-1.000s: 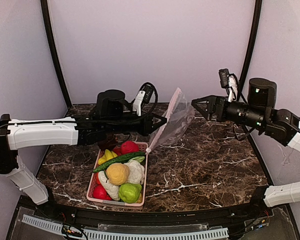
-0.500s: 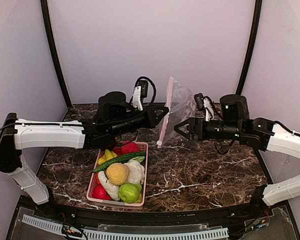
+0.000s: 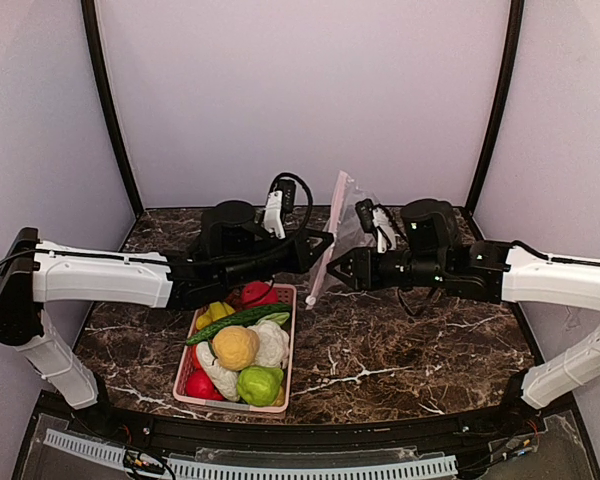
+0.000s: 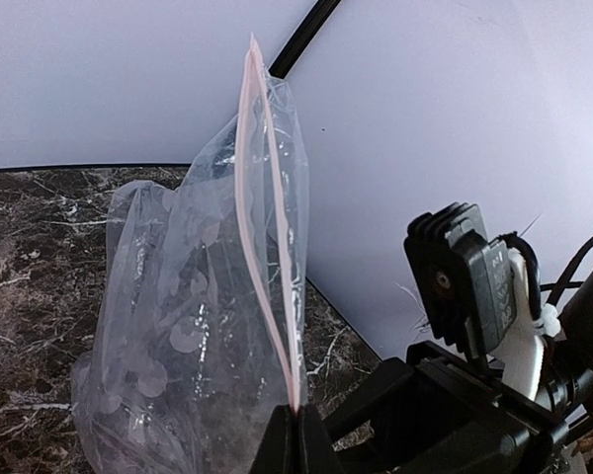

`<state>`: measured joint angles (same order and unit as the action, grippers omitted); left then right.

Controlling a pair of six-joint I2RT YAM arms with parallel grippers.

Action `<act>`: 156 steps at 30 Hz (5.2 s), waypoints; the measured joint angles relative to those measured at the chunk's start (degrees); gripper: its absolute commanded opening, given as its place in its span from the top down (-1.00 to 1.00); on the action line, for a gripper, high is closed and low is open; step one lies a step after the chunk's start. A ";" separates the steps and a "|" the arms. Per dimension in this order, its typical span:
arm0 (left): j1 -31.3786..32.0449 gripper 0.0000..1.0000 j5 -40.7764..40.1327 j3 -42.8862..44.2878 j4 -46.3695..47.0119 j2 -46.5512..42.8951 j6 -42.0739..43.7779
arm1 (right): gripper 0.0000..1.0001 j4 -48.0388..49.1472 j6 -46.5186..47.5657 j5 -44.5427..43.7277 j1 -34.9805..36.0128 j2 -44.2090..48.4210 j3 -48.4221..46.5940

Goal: Place the food in the zip-top bag and seal the zipper
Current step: Pass from the left arm to the right, then pass from the right arm to the left

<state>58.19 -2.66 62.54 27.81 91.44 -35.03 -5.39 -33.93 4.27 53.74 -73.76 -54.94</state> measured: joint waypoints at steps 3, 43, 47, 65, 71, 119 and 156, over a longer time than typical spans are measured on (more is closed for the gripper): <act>0.11 0.99 -0.11 -0.48 0.02 -0.26 -0.07 | 0.57 0.74 -0.17 -0.90 0.00 -0.07 0.00; 0.46 0.99 -1.53 -1.14 2.01 -0.42 -2.32 | 0.06 6.69 -0.52 0.44 2.01 -4.96 -1.07; 0.55 0.99 -1.53 -1.14 2.19 -0.39 -2.58 | 0.14 6.67 -0.59 0.15 2.12 -4.96 -1.05; 0.55 0.99 -2.21 -1.09 2.12 -0.39 -2.69 | 0.13 7.08 0.24 0.22 3.93 -1.11 3.32; 0.55 0.99 -2.32 -1.09 2.12 -0.42 -2.69 | 0.28 7.10 0.39 -0.26 3.98 -1.31 3.65; 0.52 0.99 -4.87 -1.66 2.45 -0.39 -4.52 | 0.96 8.68 4.87 -7.50 4.44 -8.37 -0.98; 0.15 0.13 6.29 2.38 -19.06 -3.67 14.29 | 1.00 1.84 4.70 -6.62 4.59 -2.10 -0.37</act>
<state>58.35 3.64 64.93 8.75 87.77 -20.73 -3.55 -29.23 -2.35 58.33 -75.85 -55.31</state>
